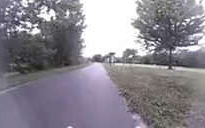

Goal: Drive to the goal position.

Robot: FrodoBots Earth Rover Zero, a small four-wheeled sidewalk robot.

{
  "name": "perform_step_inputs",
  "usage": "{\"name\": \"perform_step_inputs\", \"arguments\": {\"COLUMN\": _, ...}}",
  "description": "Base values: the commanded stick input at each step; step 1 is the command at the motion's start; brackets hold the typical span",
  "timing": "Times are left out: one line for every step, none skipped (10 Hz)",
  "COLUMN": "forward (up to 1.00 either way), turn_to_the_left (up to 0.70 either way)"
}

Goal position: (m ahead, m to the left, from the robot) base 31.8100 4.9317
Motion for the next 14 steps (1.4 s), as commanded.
{"name": "perform_step_inputs", "arguments": {"forward": 0.70, "turn_to_the_left": 0.02}}
{"name": "perform_step_inputs", "arguments": {"forward": 0.70, "turn_to_the_left": 0.01}}
{"name": "perform_step_inputs", "arguments": {"forward": 0.70, "turn_to_the_left": 0.01}}
{"name": "perform_step_inputs", "arguments": {"forward": 0.70, "turn_to_the_left": 0.00}}
{"name": "perform_step_inputs", "arguments": {"forward": 0.70, "turn_to_the_left": 0.00}}
{"name": "perform_step_inputs", "arguments": {"forward": 0.70, "turn_to_the_left": 0.00}}
{"name": "perform_step_inputs", "arguments": {"forward": 0.70, "turn_to_the_left": 0.01}}
{"name": "perform_step_inputs", "arguments": {"forward": 0.70, "turn_to_the_left": 0.01}}
{"name": "perform_step_inputs", "arguments": {"forward": 0.70, "turn_to_the_left": 0.01}}
{"name": "perform_step_inputs", "arguments": {"forward": 0.70, "turn_to_the_left": 0.01}}
{"name": "perform_step_inputs", "arguments": {"forward": 0.70, "turn_to_the_left": 0.01}}
{"name": "perform_step_inputs", "arguments": {"forward": 0.70, "turn_to_the_left": 0.01}}
{"name": "perform_step_inputs", "arguments": {"forward": 0.70, "turn_to_the_left": 0.01}}
{"name": "perform_step_inputs", "arguments": {"forward": 0.70, "turn_to_the_left": 0.01}}
